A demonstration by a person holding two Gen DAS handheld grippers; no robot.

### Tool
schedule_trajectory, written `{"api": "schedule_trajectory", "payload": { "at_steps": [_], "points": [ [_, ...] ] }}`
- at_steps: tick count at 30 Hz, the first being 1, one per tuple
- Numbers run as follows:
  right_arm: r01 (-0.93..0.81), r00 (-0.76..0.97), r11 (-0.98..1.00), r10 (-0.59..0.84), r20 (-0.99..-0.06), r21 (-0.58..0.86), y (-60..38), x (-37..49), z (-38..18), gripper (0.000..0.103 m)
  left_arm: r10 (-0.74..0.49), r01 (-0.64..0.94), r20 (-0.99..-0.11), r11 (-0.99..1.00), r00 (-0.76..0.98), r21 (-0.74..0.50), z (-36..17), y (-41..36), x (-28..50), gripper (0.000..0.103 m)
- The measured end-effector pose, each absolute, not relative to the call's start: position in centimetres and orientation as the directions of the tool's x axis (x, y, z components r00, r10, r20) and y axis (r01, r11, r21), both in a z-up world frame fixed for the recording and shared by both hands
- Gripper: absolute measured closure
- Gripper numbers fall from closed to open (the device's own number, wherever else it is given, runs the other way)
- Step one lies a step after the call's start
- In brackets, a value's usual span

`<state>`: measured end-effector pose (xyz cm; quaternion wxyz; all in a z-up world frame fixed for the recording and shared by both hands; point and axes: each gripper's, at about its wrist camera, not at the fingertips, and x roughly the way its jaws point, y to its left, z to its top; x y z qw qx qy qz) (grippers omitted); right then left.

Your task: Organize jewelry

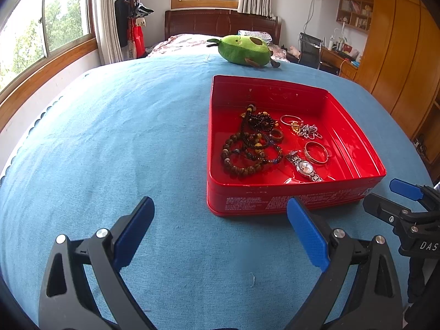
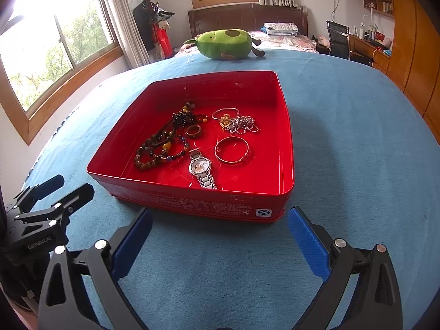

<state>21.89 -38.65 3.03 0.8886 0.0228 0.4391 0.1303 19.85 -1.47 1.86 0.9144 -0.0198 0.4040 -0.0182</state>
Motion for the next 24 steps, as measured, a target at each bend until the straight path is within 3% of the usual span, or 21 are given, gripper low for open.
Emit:
{"api": "schedule_trajectory", "payload": {
  "at_steps": [24],
  "points": [
    [-0.213,0.579,0.965,0.252,-0.776,0.155,-38.64,21.95,2.95,0.004,-0.048,0.019,-0.739,0.999,0.672,-0.048,1.71,-1.55,19.93,0.007]
  ]
}}
